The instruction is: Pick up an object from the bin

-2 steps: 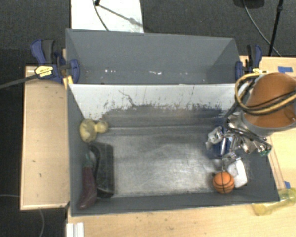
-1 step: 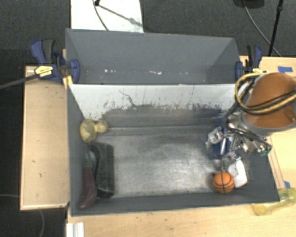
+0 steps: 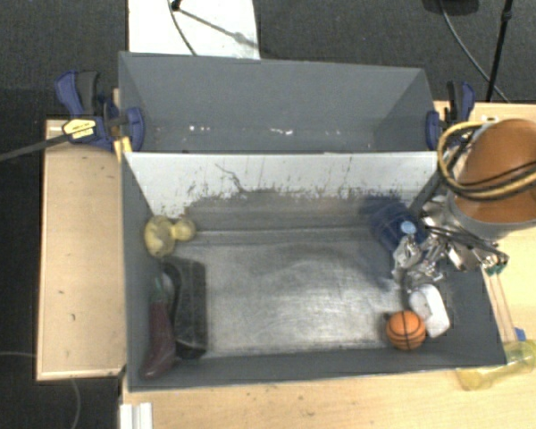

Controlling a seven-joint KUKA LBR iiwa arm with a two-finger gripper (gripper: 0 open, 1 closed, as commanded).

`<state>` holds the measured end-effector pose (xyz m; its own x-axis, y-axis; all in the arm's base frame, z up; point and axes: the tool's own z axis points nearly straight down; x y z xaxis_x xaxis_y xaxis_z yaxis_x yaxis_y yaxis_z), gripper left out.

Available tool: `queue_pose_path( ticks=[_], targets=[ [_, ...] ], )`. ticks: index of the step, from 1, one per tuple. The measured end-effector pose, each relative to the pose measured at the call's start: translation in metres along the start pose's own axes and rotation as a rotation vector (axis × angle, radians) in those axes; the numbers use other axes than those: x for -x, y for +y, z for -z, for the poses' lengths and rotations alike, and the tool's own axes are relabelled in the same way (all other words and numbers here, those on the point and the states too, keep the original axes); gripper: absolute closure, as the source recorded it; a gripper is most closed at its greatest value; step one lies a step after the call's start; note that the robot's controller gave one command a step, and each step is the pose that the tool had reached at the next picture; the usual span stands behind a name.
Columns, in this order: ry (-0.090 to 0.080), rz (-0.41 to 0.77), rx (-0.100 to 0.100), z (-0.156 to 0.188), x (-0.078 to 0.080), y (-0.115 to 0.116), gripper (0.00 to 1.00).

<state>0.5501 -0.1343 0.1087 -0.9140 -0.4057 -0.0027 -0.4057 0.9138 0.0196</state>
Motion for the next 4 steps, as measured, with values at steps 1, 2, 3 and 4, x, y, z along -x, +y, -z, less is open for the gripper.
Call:
queue_pose_path(
  ticks=[1, 2, 3, 4],
  targets=[
    [-0.006, 0.101, -0.025, 0.134, 0.017, 0.033, 0.0],
    [0.0, 0.096, -0.02, 0.13, 0.015, 0.033, 0.0],
    [-0.005, 0.159, -0.025, 0.091, 0.021, 0.039, 0.0],
    [-0.004, 0.178, -0.023, 0.077, 0.022, 0.042, 0.0]
  ],
)
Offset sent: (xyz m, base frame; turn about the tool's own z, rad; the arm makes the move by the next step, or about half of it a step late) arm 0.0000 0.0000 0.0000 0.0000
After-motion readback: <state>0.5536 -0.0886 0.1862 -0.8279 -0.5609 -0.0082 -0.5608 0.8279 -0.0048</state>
